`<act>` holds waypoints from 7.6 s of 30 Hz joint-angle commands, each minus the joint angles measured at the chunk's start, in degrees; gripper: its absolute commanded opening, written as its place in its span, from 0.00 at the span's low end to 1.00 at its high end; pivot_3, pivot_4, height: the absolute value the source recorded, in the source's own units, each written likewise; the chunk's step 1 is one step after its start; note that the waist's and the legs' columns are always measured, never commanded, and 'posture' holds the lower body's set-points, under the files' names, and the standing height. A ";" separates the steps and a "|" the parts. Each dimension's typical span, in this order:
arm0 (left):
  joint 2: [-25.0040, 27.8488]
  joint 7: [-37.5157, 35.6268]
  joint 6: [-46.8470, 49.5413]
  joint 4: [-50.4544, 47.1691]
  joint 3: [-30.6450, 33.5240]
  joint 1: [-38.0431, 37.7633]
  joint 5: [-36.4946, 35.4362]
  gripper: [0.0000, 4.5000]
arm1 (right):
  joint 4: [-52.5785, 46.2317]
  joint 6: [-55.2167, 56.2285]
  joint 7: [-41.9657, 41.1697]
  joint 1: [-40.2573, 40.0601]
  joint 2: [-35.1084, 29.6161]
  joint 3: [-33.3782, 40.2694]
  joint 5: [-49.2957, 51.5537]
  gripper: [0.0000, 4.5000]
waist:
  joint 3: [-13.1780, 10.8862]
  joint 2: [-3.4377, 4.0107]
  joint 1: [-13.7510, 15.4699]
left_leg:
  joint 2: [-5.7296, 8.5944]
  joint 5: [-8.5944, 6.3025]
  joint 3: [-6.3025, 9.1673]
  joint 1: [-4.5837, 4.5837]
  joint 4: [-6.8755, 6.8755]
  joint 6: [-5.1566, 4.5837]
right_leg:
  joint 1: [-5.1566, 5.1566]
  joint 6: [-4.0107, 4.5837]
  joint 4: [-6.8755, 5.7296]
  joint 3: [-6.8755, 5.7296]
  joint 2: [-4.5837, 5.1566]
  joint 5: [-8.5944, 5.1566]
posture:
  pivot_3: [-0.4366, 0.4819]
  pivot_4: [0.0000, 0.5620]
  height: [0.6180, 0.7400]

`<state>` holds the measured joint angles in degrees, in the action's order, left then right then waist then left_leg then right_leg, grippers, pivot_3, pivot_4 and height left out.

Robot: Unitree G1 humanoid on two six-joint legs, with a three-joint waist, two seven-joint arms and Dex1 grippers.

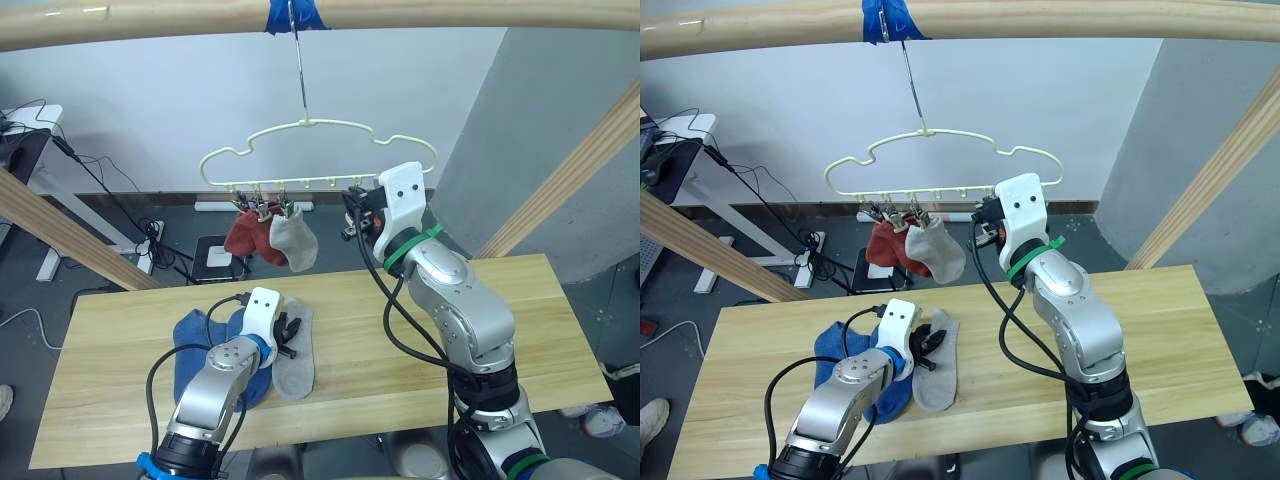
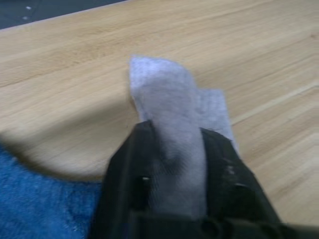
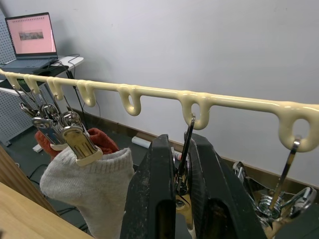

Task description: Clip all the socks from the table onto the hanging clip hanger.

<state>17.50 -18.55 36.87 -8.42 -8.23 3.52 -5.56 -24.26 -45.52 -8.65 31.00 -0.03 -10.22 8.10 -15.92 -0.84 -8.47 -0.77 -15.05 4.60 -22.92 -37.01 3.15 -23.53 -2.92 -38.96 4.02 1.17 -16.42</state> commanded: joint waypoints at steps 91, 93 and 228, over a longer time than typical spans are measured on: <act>6.23 -26.71 -25.29 -6.75 2.50 10.06 -13.27 0.77 | -22.68 -3.12 -12.91 -12.31 -24.68 7.01 11.45 0.61 | -0.16 -0.24 -1.22 | 0.09 0.00 -0.24 -0.04 -0.01 0.00 | 0.03 -0.03 0.09 -0.04 -0.11 -0.02 | 0.18 0.50 1.00; 8.52 -28.70 -22.80 -9.04 3.71 9.48 -16.37 0.77 | -22.49 -2.75 -11.85 -12.92 -24.45 7.19 10.92 0.61 | -0.21 -0.30 -1.20 | 0.07 0.01 -0.23 -0.04 0.00 0.00 | 0.03 -0.03 0.09 -0.04 -0.11 -0.02 | 0.18 0.50 1.00; 18.87 -35.82 -14.55 -15.17 8.15 14.40 -23.13 0.78 | -1.85 -1.61 9.47 1.98 5.71 -0.02 -5.61 0.48 | -0.45 -0.51 -1.05 | -0.03 0.01 -0.01 -0.04 0.00 0.00 | -0.05 -0.02 0.00 0.01 -0.01 -0.01 | 0.25 0.50 1.00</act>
<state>36.46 -54.40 23.30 -22.27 0.18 17.87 -28.72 -24.80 -48.74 1.10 32.19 5.07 -9.93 2.39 -16.37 -1.36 -9.52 -0.80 -15.05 4.58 -22.96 -37.01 3.15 -23.59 -2.94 -38.96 4.04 1.16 -16.43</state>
